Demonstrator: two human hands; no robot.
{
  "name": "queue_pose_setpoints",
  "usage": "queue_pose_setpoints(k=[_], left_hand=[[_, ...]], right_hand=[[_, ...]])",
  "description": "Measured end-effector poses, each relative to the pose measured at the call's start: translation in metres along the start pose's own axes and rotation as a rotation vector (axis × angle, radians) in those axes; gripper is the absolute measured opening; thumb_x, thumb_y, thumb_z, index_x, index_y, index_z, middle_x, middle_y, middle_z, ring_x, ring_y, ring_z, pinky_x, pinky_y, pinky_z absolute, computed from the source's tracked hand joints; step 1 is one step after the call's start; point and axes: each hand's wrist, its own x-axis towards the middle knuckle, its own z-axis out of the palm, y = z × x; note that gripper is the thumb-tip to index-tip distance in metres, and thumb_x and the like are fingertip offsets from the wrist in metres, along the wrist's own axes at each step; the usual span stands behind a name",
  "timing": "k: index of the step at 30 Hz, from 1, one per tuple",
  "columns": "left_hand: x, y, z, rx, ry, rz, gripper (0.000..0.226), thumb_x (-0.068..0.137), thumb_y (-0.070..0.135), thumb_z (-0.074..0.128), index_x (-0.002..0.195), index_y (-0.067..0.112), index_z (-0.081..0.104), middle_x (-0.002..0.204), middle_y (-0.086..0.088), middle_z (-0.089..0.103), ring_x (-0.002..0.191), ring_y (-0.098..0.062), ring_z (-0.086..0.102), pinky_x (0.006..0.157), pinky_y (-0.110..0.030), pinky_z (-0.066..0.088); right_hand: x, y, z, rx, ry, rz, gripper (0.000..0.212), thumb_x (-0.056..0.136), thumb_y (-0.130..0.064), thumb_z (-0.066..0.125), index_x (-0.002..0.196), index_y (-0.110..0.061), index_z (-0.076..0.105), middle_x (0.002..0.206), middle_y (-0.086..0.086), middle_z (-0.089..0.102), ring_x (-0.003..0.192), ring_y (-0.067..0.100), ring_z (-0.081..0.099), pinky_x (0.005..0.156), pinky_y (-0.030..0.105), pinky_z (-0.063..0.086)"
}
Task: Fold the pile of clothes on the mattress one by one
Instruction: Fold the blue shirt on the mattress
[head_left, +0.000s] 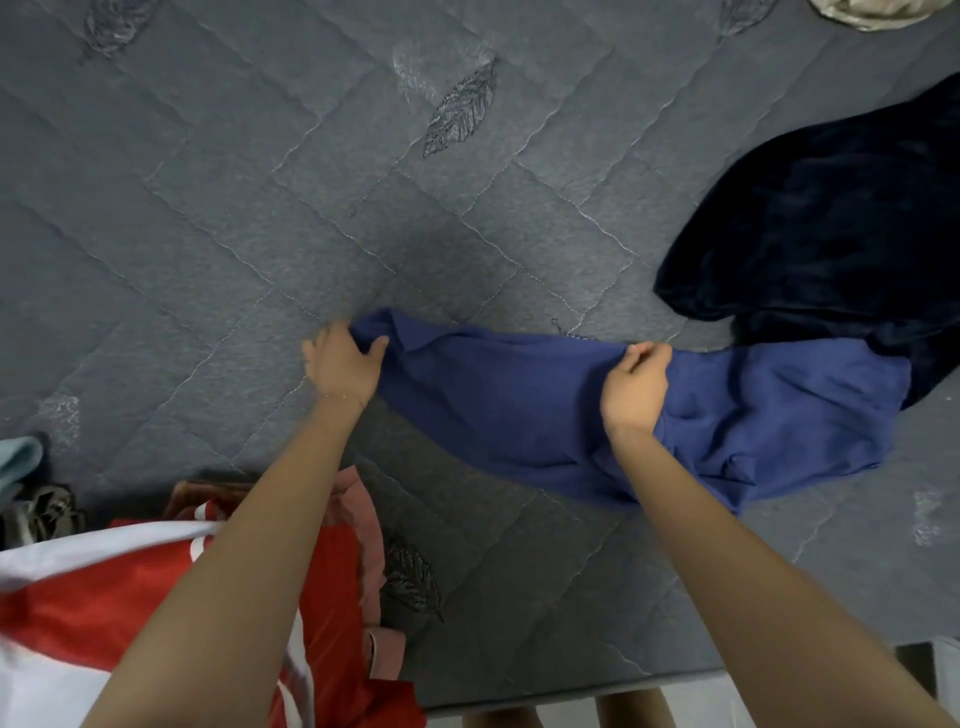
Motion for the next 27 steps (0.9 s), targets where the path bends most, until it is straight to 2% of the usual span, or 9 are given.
queue_pose_setpoints(k=[3,5,7,10,12,15,20,24,27], left_hand=[[0.003,0.002,-0.002,-0.058,0.087,0.171,0.019,0.089,0.011,0.060,0.075,0.009,0.048,0.083,-0.019,0.055,0.092,-0.038,0.051,0.072,-0.030,0.024],[-0.005,0.004,-0.009,-0.260,0.076,0.192,0.033,0.089,-0.001,0.055,0.067,0.017,0.036,0.068,-0.003,0.043,0.071,-0.025,0.047,0.062,-0.026,0.024],[-0.015,0.007,-0.019,-0.369,0.010,0.125,0.028,0.090,-0.006,0.049,0.074,0.015,0.037,0.066,0.002,0.038,0.064,-0.017,0.041,0.057,-0.025,0.026],[-0.019,0.001,-0.030,-0.316,-0.016,-0.005,0.011,0.090,-0.008,0.045,0.094,0.003,0.045,0.083,-0.019,0.055,0.087,-0.033,0.053,0.069,-0.031,0.032],[-0.018,-0.007,-0.037,-0.189,-0.081,-0.120,0.018,0.089,-0.008,0.046,0.105,-0.009,0.055,0.108,-0.035,0.059,0.107,-0.042,0.056,0.082,-0.040,0.039],[-0.022,-0.019,-0.041,0.017,-0.261,-0.207,0.031,0.087,-0.011,0.045,0.117,-0.014,0.055,0.116,-0.037,0.057,0.110,-0.047,0.055,0.086,-0.043,0.043],[-0.028,-0.028,-0.033,0.230,-0.358,-0.279,0.044,0.090,0.001,0.049,0.132,-0.006,0.039,0.131,-0.029,0.049,0.122,-0.043,0.047,0.099,-0.045,0.041],[-0.044,-0.008,-0.018,0.312,-0.057,-0.052,0.054,0.093,0.016,0.053,0.143,0.008,0.031,0.144,-0.021,0.033,0.131,-0.039,0.030,0.106,-0.048,0.026],[-0.041,0.003,0.000,0.197,-0.069,0.088,0.060,0.097,0.021,0.051,0.150,0.015,0.024,0.151,-0.015,0.027,0.136,-0.036,0.026,0.108,-0.051,0.024]], right_hand=[[0.006,0.005,-0.002,-0.027,-0.074,-0.018,0.008,0.102,-0.016,0.035,0.097,-0.013,0.042,0.082,-0.001,0.053,0.078,0.020,0.051,0.073,0.032,0.039],[0.008,0.007,-0.003,-0.049,-0.119,-0.039,0.010,0.101,-0.016,0.038,0.095,-0.013,0.044,0.077,-0.002,0.053,0.072,0.017,0.051,0.071,0.033,0.042],[0.009,0.007,-0.004,-0.057,-0.142,-0.046,0.011,0.100,-0.016,0.039,0.093,-0.012,0.046,0.074,-0.003,0.053,0.067,0.013,0.049,0.068,0.031,0.039],[0.007,0.003,-0.002,-0.051,-0.159,-0.059,0.011,0.100,-0.017,0.039,0.093,-0.013,0.046,0.073,-0.003,0.054,0.066,0.011,0.048,0.069,0.030,0.039],[0.002,-0.001,0.000,-0.058,-0.172,-0.100,0.010,0.100,-0.017,0.041,0.093,-0.013,0.046,0.072,-0.003,0.053,0.067,0.015,0.049,0.067,0.029,0.038],[-0.006,-0.003,0.005,-0.085,-0.213,-0.202,0.010,0.101,-0.018,0.043,0.092,-0.013,0.046,0.071,0.000,0.054,0.068,0.020,0.051,0.063,0.032,0.039],[-0.007,0.003,0.017,-0.224,-0.246,-0.288,0.012,0.098,-0.021,0.047,0.097,-0.012,0.055,0.094,0.006,0.063,0.097,0.026,0.050,0.082,0.030,0.033],[-0.003,0.004,0.007,-0.304,-0.256,-0.345,0.015,0.096,-0.021,0.055,0.105,-0.010,0.060,0.104,0.005,0.063,0.108,0.025,0.047,0.091,0.032,0.032],[0.003,0.007,-0.005,-0.346,-0.262,-0.376,0.025,0.093,-0.025,0.060,0.115,-0.013,0.059,0.111,0.004,0.062,0.113,0.024,0.045,0.093,0.032,0.032]])
